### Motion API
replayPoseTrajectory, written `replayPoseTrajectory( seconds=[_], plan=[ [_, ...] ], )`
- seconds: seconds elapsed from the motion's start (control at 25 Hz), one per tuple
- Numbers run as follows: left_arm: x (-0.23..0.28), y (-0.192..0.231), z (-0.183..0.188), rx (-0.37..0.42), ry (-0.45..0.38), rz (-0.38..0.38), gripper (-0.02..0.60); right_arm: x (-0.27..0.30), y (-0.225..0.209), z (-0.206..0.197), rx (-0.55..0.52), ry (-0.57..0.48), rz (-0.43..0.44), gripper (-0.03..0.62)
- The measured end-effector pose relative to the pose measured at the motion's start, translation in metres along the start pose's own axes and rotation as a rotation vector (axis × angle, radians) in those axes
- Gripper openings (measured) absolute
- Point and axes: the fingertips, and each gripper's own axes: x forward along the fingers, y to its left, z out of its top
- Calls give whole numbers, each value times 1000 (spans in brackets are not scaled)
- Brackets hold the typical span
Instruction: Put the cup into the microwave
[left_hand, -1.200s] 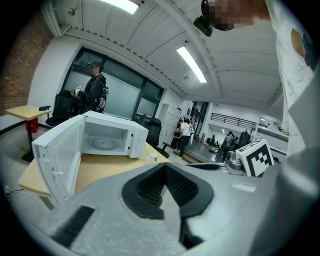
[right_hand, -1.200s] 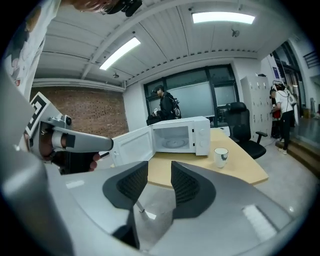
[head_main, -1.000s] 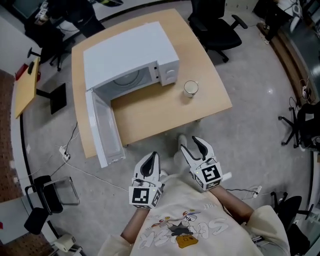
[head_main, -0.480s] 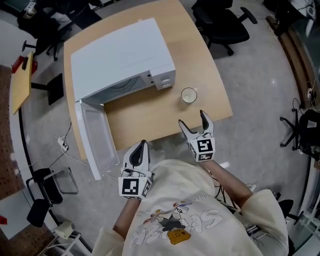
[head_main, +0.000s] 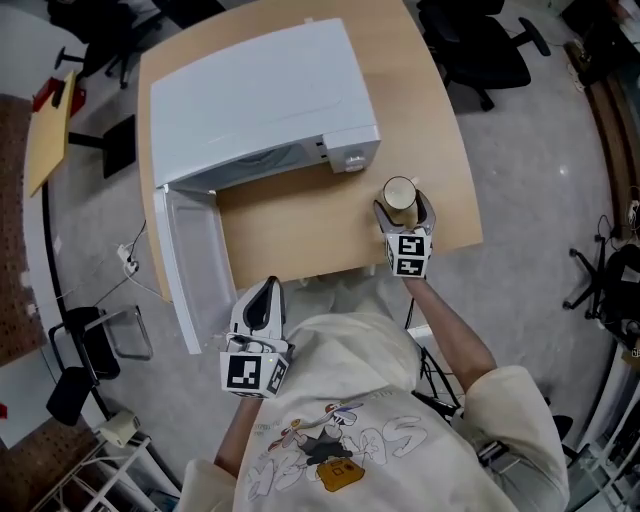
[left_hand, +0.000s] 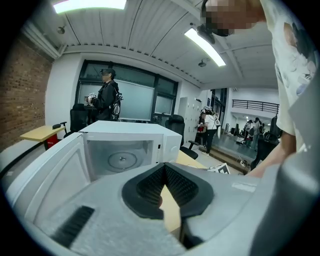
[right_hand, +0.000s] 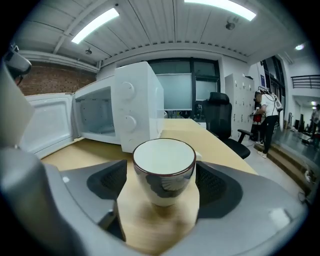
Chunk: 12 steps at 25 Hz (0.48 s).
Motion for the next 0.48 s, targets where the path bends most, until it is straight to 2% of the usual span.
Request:
replayPoseTrajectory(
  seconds=[0.2,0.48],
  plan=[
    [-7,16,-11,-32,31,69,3,23,-5,0,30,-1,6,400],
    [-10,26,-9,-43,28,82,3,21,6,3,-17,24,37,400]
  ],
)
